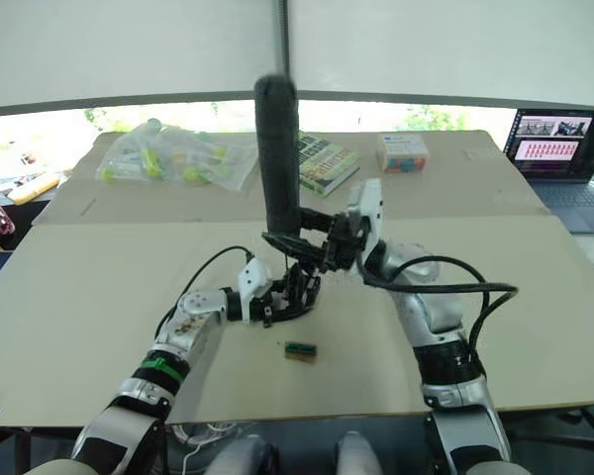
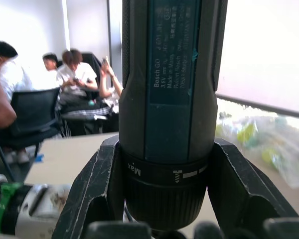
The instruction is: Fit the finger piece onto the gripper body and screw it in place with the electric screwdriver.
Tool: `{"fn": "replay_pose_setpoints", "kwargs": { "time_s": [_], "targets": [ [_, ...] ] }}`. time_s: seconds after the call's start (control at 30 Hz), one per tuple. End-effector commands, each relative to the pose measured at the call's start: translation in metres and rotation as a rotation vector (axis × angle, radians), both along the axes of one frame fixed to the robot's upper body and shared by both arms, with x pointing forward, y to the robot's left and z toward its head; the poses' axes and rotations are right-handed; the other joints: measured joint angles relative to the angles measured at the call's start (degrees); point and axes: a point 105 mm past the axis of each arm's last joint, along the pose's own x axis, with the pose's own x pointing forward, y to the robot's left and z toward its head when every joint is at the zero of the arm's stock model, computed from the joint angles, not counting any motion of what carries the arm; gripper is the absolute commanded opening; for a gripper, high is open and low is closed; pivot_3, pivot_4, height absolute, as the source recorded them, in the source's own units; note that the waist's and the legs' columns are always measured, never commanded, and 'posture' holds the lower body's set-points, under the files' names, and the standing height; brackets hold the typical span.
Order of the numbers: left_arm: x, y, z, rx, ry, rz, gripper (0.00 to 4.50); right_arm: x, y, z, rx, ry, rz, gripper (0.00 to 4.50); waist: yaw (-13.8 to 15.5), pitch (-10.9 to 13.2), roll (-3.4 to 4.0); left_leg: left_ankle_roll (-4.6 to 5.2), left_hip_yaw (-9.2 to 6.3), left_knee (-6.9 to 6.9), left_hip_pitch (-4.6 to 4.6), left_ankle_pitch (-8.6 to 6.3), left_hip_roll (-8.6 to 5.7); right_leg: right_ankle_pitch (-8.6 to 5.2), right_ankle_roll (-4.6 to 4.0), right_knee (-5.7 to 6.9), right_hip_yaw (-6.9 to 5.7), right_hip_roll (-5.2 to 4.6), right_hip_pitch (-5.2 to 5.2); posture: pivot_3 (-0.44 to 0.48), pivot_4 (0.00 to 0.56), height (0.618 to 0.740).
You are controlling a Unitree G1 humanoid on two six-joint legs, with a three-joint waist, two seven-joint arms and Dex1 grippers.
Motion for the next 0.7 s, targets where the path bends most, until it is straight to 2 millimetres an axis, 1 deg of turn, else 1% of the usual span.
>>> {"fn": "replay_pose_setpoints", "kwargs": {
  "time_s": [0.03,0.2,0.37,0.53,0.57,0.6,0.63,0.67,0.7],
  "targets": [
    [-0.006,0.002,-0.019,0.027,0.073,0.022,2.37,-0.019,-0.009,0.033,0.074,-0.115,0.071,1.9,0.06,0.0,0.0,0.0,-0.01,0.0,0.01,0.0,0.0,0.0,0.0,0.0,-0.01,0.0,0.02,0.0,0.15,0.74],
    [-0.007,0.0,-0.02,0.02,0.081,0.032,2.37,-0.02,-0.021,0.035,0.067,-0.132,0.058,1.9,0.0,0.0,0.0,0.0,-0.02,0.0,0.03,0.0,-0.01,0.0,0.0,-0.01,-0.01,-0.05,0.04,0.0,0.15,0.74],
    [-0.01,0.0,-0.02,0.019,0.091,0.036,2.37,-0.026,-0.043,0.046,0.062,-0.164,0.01,1.9,0.04,0.0,0.0,0.0,-0.02,-0.01,-0.03,0.0,-0.02,0.0,0.0,-0.04,-0.01,-0.09,0.0,0.0,0.15,0.74],
    [-0.008,0.004,-0.021,0.017,0.095,0.056,2.37,-0.031,-0.057,0.052,0.056,-0.175,-0.04,1.9,-0.01,0.0,0.0,0.0,-0.02,-0.04,-0.06,-0.01,-0.02,0.0,0.0,-0.1,-0.01,-0.18,-0.03,0.0,0.15,0.74],
    [-0.008,0.004,-0.02,0.014,0.097,0.057,3.4,-0.031,-0.058,0.052,0.054,-0.174,-0.046,1.9,-0.02,0.0,0.0,0.0,-0.02,-0.04,-0.05,-0.01,-0.01,0.0,0.0,-0.1,-0.01,-0.18,-0.03,0.0,0.15,0.74],
    [-0.009,0.005,-0.02,0.011,0.092,0.056,3.73,-0.031,-0.063,0.052,0.047,-0.172,-0.063,1.9,0.01,0.0,0.0,0.0,-0.02,-0.04,-0.04,-0.01,-0.01,0.0,0.0,-0.1,-0.01,-0.18,-0.02,0.0,0.15,0.74],
    [-0.009,0.007,-0.021,0.008,0.088,0.062,4.15,-0.032,-0.067,0.051,0.042,-0.169,-0.077,1.9,0.05,0.0,0.0,0.0,-0.02,-0.04,-0.04,-0.01,0.0,0.0,0.0,-0.1,-0.01,-0.18,-0.02,0.0,0.15,0.74],
    [-0.011,0.008,-0.021,0.005,0.095,0.061,4.45,-0.032,-0.07,0.051,0.037,-0.167,-0.09,1.9,0.04,0.0,0.0,0.0,-0.02,-0.04,-0.04,-0.01,0.01,0.0,0.0,-0.11,-0.02,-0.18,0.0,0.0,0.15,0.74],
    [-0.012,0.01,-0.022,0.002,0.101,0.061,4.45,-0.033,-0.072,0.05,0.033,-0.166,-0.097,1.9,-0.06,0.0,0.0,0.0,-0.02,-0.05,-0.05,-0.01,0.01,0.0,0.0,-0.17,-0.02,-0.19,0.0,0.0,0.15,0.74]
  ]
}}
